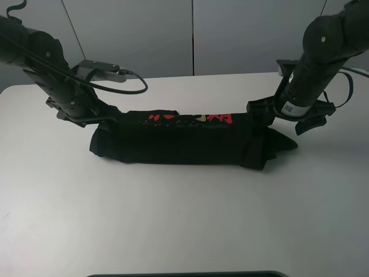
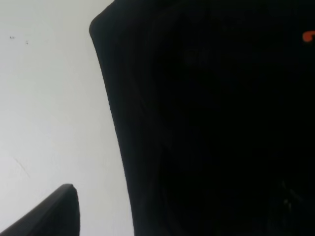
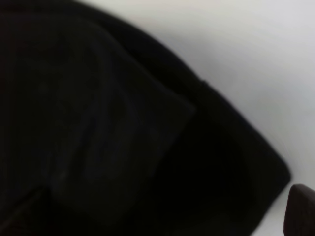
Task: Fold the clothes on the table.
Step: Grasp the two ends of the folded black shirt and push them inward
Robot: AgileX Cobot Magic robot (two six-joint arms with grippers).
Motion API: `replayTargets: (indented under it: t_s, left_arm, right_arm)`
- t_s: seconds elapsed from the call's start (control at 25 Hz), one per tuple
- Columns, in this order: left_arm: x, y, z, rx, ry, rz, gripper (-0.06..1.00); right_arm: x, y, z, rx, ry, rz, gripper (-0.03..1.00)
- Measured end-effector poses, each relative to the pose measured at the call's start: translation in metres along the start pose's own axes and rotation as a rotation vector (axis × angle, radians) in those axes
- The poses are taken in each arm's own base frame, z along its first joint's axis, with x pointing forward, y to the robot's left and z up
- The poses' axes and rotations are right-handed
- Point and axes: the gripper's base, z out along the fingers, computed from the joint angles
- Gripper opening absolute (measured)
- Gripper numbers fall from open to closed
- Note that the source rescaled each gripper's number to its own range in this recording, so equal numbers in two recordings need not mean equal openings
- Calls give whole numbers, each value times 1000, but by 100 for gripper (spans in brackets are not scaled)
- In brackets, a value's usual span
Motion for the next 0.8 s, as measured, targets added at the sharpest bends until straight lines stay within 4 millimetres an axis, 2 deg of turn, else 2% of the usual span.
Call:
replayTargets:
  t_s: [0.2,0.36,0.56,0.64,0.72,0.76,0.8]
  left_arm:
    - [0,0,0,0,-2,0,98]
    - [-5,0,-3,0,-11,-1,98]
    - [-17,0,-11,-1,-38,-3,98]
    - [-22,0,-14,-2,-44,-4,98]
    - [-24,0,-16,-5,-40,1,98]
    - [-25,0,-17,-5,-42,0,98]
    - [-25,1,-17,-6,-40,3,98]
  right_arm:
    - [1,2,27,-1,45,9,100]
    - [2,3,39,-10,62,28,100]
    - [1,4,39,-21,54,17,100]
    - [0,4,39,-24,46,11,87]
    - [-1,5,40,-28,34,6,65]
    - [-1,5,41,-28,29,0,48]
    - [-2,5,41,-30,22,-6,36]
